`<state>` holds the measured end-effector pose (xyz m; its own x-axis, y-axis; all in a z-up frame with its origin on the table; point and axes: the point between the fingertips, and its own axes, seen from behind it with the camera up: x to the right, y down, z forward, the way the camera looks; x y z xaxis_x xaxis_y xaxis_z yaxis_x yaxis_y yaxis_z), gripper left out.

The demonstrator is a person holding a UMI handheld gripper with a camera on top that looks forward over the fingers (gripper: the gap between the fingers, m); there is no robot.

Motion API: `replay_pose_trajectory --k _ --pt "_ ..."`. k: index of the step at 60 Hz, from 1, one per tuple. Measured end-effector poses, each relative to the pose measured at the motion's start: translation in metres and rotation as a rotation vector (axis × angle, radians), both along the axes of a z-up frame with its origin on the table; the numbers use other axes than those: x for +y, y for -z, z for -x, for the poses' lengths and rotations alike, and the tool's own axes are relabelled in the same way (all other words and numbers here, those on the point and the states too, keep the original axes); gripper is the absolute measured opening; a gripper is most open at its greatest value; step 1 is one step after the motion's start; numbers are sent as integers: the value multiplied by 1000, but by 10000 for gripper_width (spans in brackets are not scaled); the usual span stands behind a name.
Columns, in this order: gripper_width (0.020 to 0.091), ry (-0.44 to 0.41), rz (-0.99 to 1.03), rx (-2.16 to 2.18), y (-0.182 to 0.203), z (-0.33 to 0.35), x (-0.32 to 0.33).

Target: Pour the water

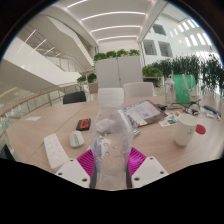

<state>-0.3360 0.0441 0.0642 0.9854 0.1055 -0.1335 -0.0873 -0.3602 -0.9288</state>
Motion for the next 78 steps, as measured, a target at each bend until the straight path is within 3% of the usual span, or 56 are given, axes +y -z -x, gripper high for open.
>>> replay_pose_trajectory --k 7,18,31,33,39,40,41,50,57,63,68,69,70,74,75,78 --pt "389 -43 55 330 -32 10 8" --pt "390 23 94 889 -113 -25 49" --pt "388 119 218 1705 -123 -93 91" --pt "388 176 249 1814 -132 -97 100" --pt "389 159 258 2052 -136 -114 100" --pt "388 123 265 2089 -138 -123 88" --pt "389 181 263 2089 -137 -118 106" --pt "389 199 247 2218 -137 -131 109" --pt "388 149 265 2138 -140 -123 105" --pt "388 51 284 1919 -150 -105 96" --pt "387 -100 228 1610 -183 -94 90" --pt "388 -201 181 1515 -184 -94 69" --pt "389 -164 170 1470 -205 -95 89" --pt "389 -238 38 1128 -242 -113 98" --pt "389 -327 -41 1014 -242 -121 78" --pt "393 -267 -170 785 -267 -166 100"
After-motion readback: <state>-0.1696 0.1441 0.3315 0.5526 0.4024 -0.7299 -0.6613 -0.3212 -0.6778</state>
